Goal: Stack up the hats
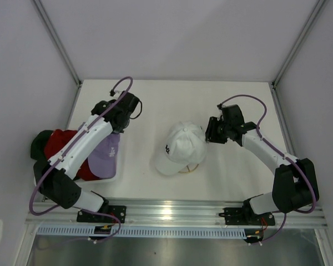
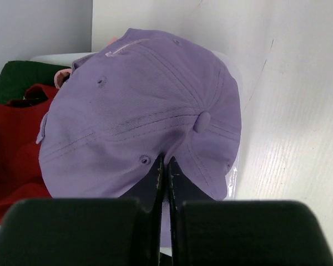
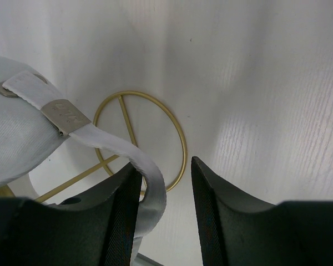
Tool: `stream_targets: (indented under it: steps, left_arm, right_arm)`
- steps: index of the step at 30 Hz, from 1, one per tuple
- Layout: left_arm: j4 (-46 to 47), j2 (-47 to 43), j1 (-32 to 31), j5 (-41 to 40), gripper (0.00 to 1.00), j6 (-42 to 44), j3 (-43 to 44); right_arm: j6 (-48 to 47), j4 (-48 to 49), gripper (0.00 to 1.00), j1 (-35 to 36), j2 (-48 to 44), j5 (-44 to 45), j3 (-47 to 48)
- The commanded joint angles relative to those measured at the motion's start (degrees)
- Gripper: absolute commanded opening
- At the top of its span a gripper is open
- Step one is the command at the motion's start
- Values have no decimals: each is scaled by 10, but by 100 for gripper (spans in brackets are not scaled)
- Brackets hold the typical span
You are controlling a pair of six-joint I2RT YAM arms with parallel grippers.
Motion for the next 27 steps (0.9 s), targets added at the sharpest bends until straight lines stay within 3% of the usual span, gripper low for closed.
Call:
stream_targets:
  steps: [1,8,14,15,16,19,27]
  left_arm:
    - [20,-40,-3,-1,1,6,29]
    - [9,-102,-4,100,1,86,139]
    - [35,-155,-4,318,1,146,210]
    - [70,-175,-4,360,1,162,207]
    - [89,-185,-4,451,1,171,200]
    - [170,-212,-5,577,1,195,170]
    - [299,-206,-24,780,1,259,140]
  right_arm:
    - [-3,3,45,-2,-13,4,12]
    - [-4,10,47,-3,-8,-7,10]
    - [-16,12,50,-3,-14,-17,23]
    - [-19,14,50,-3,-18,-16,22]
    - [-21,15,51,-3,-21,-16,21]
    - [-23,21,53,-3,-36,-17,12]
    - [-22,19,56,-3,-57,-12,7]
